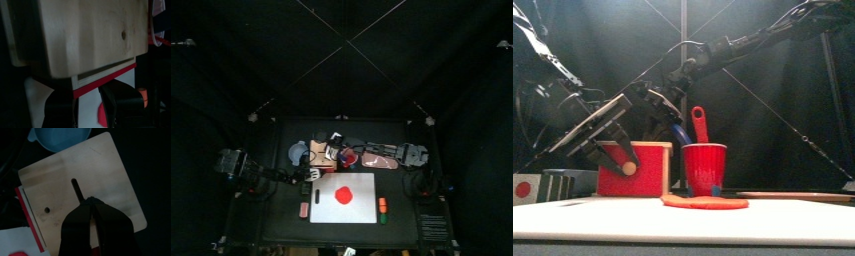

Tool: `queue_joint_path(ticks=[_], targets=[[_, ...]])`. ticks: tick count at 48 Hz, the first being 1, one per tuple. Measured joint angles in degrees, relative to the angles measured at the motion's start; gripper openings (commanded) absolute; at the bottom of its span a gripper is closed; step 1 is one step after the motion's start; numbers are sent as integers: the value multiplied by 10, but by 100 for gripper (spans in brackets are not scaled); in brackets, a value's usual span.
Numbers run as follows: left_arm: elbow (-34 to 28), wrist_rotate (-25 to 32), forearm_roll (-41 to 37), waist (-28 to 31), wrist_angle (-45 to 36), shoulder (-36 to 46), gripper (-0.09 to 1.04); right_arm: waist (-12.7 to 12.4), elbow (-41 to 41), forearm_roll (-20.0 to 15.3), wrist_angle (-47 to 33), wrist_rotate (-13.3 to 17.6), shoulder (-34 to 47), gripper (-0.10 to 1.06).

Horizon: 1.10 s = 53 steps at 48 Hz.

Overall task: Get the cutter from the drawer then cut the dough then place the extra dough in the bowl
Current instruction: Open the drawer

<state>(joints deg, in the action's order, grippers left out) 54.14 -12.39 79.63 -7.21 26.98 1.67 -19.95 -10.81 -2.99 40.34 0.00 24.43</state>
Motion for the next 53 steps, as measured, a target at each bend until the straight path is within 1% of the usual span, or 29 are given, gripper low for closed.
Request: queue_joint_path(ticks=[21, 53], targets=[[-7, 0, 46, -58, 2, -4, 56, 0, 0, 1, 1, 4, 0, 2], [-18, 0, 75, -101, 3, -6, 56, 1, -1, 1, 1, 7, 2, 2]])
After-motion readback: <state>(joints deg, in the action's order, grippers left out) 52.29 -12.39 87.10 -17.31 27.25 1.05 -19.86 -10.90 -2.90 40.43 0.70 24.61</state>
